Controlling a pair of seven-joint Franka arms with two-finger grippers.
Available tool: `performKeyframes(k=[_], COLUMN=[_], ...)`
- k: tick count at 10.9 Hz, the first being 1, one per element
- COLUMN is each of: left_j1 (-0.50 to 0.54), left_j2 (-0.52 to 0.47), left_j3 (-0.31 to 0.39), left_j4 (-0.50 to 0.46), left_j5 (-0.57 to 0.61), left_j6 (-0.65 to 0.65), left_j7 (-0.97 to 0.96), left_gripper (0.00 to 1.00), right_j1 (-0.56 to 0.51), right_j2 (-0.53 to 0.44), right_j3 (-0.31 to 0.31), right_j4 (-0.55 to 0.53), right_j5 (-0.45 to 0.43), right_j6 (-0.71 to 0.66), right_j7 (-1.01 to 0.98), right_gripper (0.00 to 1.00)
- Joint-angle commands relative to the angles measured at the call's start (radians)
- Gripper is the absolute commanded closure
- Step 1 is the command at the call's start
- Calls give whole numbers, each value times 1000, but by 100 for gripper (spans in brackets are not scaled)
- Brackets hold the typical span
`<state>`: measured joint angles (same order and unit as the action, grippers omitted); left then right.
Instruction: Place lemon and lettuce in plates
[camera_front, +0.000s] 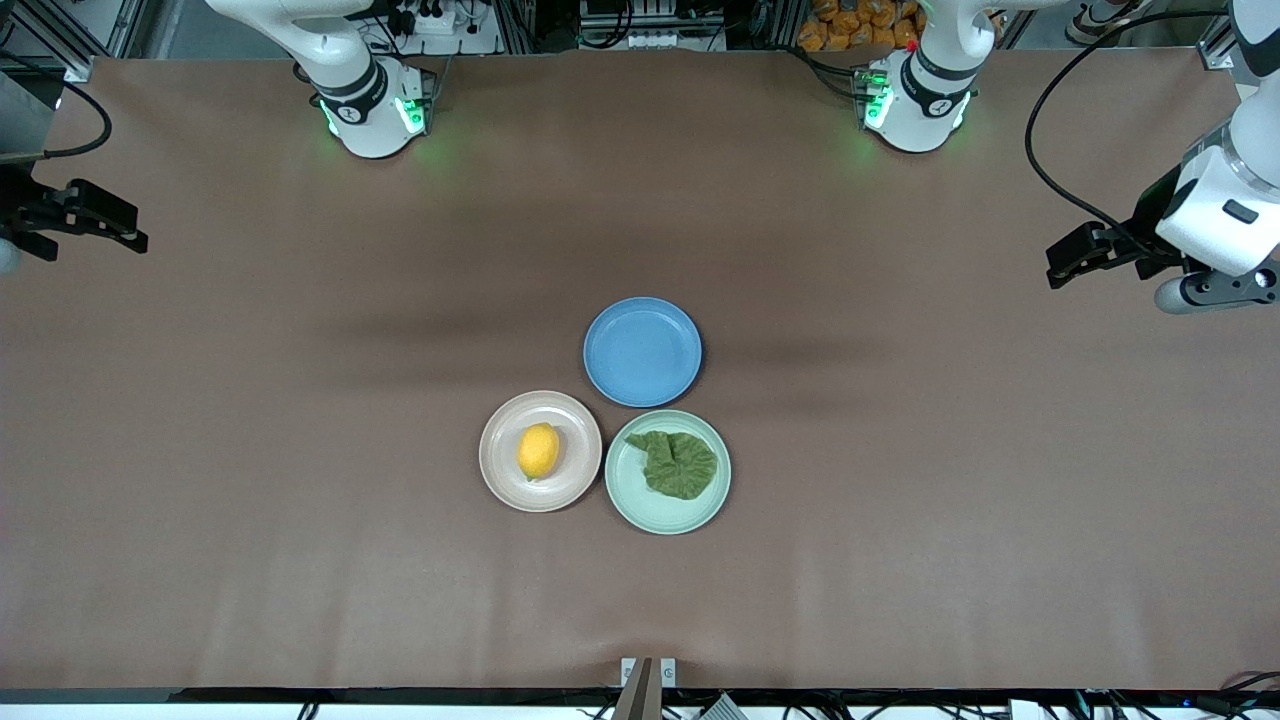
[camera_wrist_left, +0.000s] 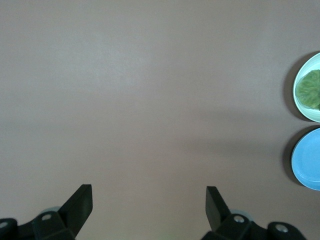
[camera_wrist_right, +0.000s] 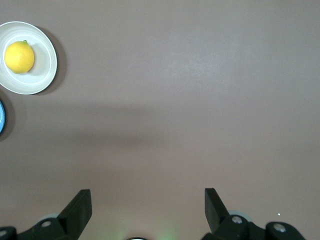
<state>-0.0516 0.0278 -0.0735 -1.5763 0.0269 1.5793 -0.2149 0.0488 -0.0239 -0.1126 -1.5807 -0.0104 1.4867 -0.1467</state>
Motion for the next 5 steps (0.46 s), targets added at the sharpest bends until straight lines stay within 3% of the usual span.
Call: performKeyframes(k=[1,5], left_j1=[6,1], left_j2=[-31,-32], left_j3=[-6,-8], left_j4=[-30,-18], left_j5=[11,11], left_j6=[14,13], left_j7=[26,29], left_gripper=[0,0], right_j1=[-9,-10], right_j2=[-11,-7], right_j3=[2,2], right_j4=[-12,-12], right_j5=[-19,-19], right_j6=[7,7], right_j7=[13,13], right_gripper=[0,0])
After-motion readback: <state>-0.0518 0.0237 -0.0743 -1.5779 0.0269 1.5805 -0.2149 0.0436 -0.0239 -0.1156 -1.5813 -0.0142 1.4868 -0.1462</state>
